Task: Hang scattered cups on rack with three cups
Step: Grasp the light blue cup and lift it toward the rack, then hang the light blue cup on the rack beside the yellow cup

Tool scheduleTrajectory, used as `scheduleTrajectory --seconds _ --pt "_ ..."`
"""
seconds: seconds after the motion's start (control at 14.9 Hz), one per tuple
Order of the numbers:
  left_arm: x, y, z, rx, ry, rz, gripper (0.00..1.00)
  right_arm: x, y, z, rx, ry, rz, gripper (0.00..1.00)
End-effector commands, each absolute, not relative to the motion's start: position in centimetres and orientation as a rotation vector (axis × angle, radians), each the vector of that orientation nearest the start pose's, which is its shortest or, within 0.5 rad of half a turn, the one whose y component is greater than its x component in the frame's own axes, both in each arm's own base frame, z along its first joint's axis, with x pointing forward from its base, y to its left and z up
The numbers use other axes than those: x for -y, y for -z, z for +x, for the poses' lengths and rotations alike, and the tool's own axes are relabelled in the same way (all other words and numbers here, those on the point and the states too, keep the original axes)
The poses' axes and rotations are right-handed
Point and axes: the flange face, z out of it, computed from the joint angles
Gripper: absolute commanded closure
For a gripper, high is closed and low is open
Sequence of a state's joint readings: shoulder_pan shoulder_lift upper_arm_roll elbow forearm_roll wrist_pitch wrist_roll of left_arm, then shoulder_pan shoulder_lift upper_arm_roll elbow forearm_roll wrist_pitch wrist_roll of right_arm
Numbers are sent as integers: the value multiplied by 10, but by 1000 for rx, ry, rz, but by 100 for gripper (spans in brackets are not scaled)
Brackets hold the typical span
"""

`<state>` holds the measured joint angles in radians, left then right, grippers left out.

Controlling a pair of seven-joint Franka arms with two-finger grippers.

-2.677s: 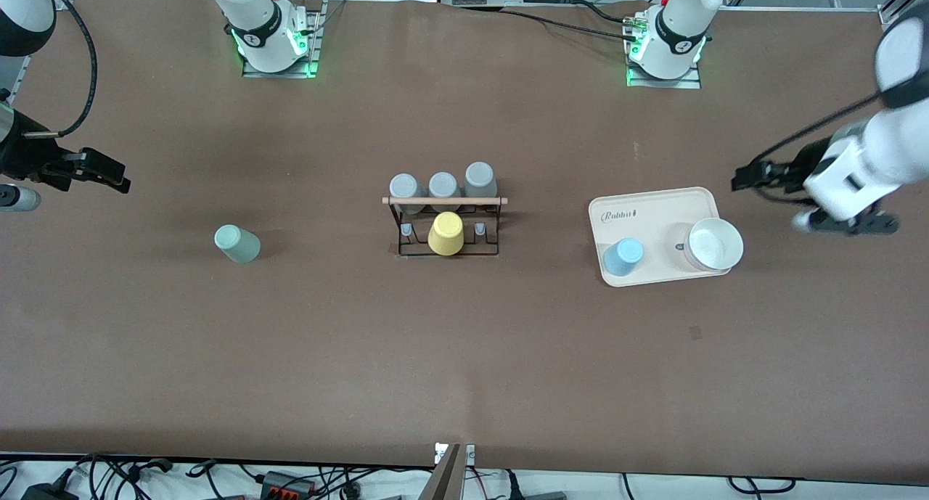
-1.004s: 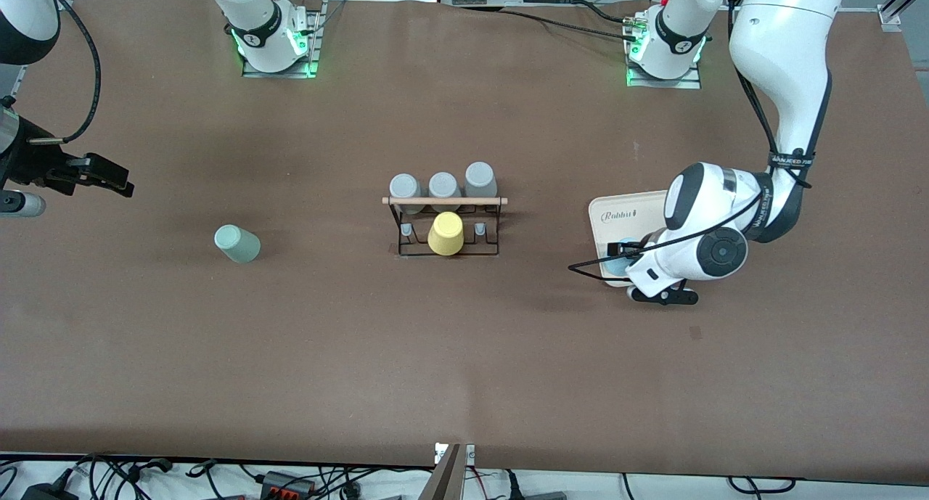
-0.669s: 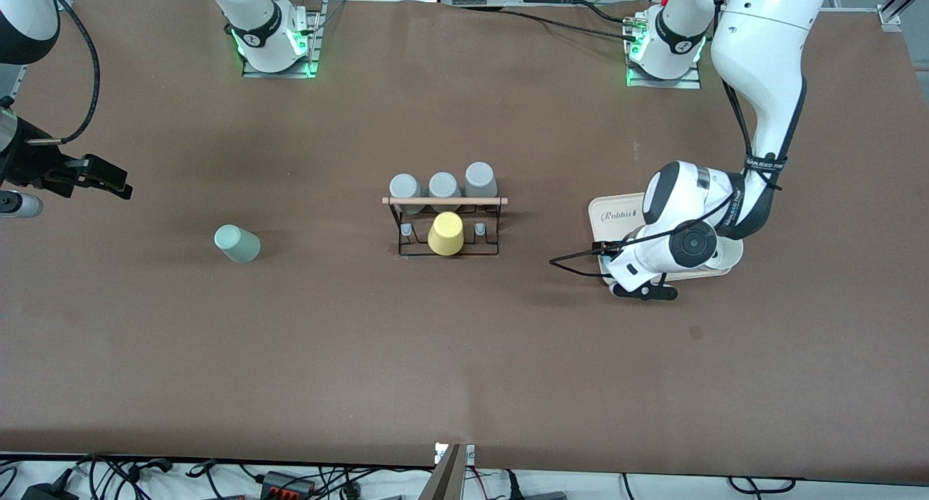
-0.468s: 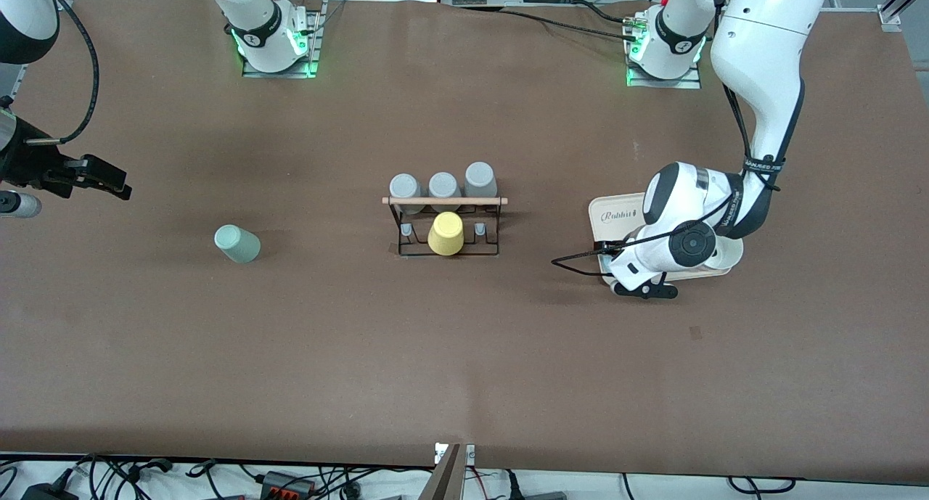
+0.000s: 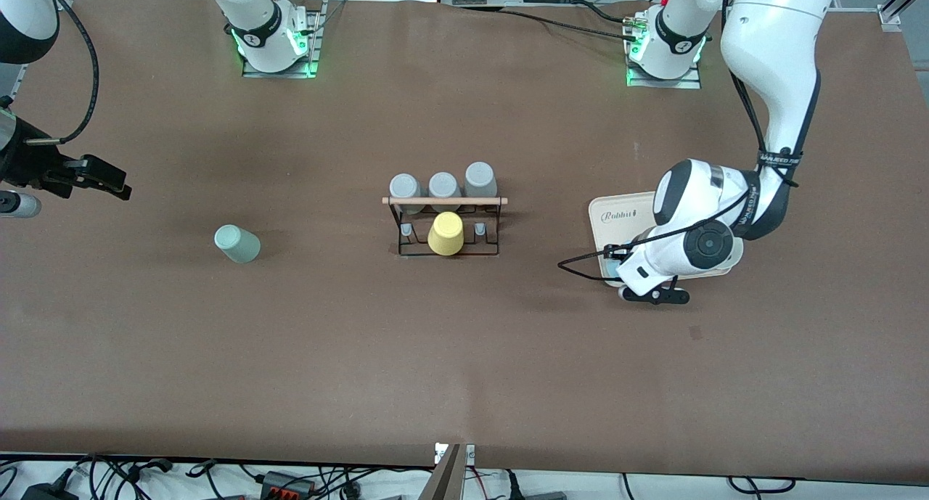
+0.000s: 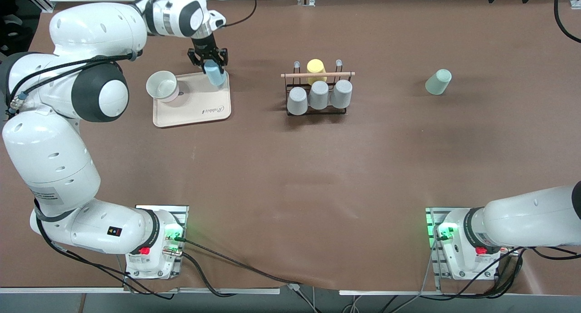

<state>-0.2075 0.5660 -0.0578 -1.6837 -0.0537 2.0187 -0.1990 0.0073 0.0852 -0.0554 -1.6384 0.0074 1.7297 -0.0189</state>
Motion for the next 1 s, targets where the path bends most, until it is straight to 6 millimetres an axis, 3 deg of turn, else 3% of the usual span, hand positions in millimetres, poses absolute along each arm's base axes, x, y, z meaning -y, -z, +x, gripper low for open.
scheduleTrajectory --seconds 0.0,0.07,0.2,0.33,0.4,0.54,0.6,0.8,0.94 --pt "191 -307 639 -4 -434 -3161 90 27 -563 588 -26 28 -3128 0" --pt "211 -328 638 39 -471 -3193 90 27 -563 587 -29 18 -3124 0" --pt "232 -367 639 113 -517 -3223 90 26 -563 587 -38 16 -3123 0" --pt "262 -410 631 58 -558 -3252 90 27 -562 589 -44 25 -3122 0" --pt "290 -425 621 16 -579 -3287 90 27 -561 589 -44 23 -3122 0" --pt "332 -431 604 100 -609 -3286 91 27 -557 590 -39 11 -3124 0" --pt "339 -430 605 178 -595 -3285 91 27 -558 590 -36 13 -3124 0" --pt "368 -403 612 313 -522 -3321 93 27 -557 590 -32 11 -3124 0" --pt "391 -394 605 550 -568 -3295 93 27 -557 590 -32 11 -3124 0"
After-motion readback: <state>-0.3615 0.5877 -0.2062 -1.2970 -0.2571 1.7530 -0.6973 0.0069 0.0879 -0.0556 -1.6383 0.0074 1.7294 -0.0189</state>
